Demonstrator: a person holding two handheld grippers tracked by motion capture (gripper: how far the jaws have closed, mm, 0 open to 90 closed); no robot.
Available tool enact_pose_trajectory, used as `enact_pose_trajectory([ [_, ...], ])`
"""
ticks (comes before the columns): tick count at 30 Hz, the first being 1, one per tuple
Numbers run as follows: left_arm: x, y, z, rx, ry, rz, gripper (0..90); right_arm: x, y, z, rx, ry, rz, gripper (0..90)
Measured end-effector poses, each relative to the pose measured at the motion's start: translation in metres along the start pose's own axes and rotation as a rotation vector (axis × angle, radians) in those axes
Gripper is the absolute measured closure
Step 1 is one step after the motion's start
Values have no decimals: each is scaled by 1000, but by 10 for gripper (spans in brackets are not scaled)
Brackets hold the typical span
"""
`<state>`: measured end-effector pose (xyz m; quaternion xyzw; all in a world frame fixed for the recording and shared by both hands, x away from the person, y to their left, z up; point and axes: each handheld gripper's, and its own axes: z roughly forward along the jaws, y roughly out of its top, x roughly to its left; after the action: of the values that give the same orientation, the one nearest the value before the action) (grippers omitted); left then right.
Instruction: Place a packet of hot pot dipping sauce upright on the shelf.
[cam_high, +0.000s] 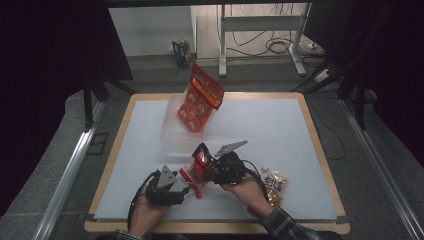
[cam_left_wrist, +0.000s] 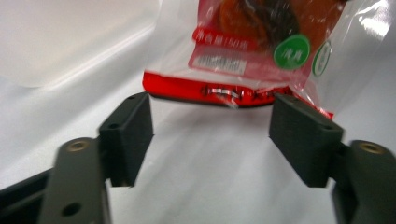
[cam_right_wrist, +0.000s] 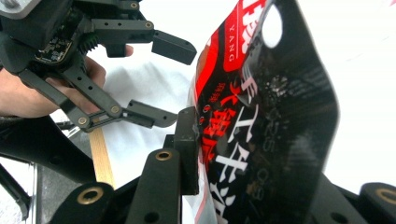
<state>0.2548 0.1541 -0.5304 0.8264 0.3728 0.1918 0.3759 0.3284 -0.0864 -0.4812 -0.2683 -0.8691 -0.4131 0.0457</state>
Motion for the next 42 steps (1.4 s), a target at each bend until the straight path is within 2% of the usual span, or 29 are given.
enact_pose_trajectory([
  [4,2,0,2,10,2,-36,149,-1,3,-8,-15,-10,-9,711],
  [9,2,0,2,4,-14,-35,65,-3,7,-20,-30,-26,-26,711],
  [14,3,0,1,-1,-30,-41,42,-7,10,-31,-43,-41,-31,710],
  [18,5,0,0,-25,-46,-49,31,-10,11,-37,-47,-53,-33,711],
  [27,5,-1,0,-49,-24,-22,5,-21,13,-52,-58,-82,-24,711],
  [34,5,-1,0,-53,-18,-14,2,-33,19,-65,-68,-124,-20,711],
  [42,4,-2,1,-48,-15,-7,1,-47,27,-71,-68,-155,-24,711],
])
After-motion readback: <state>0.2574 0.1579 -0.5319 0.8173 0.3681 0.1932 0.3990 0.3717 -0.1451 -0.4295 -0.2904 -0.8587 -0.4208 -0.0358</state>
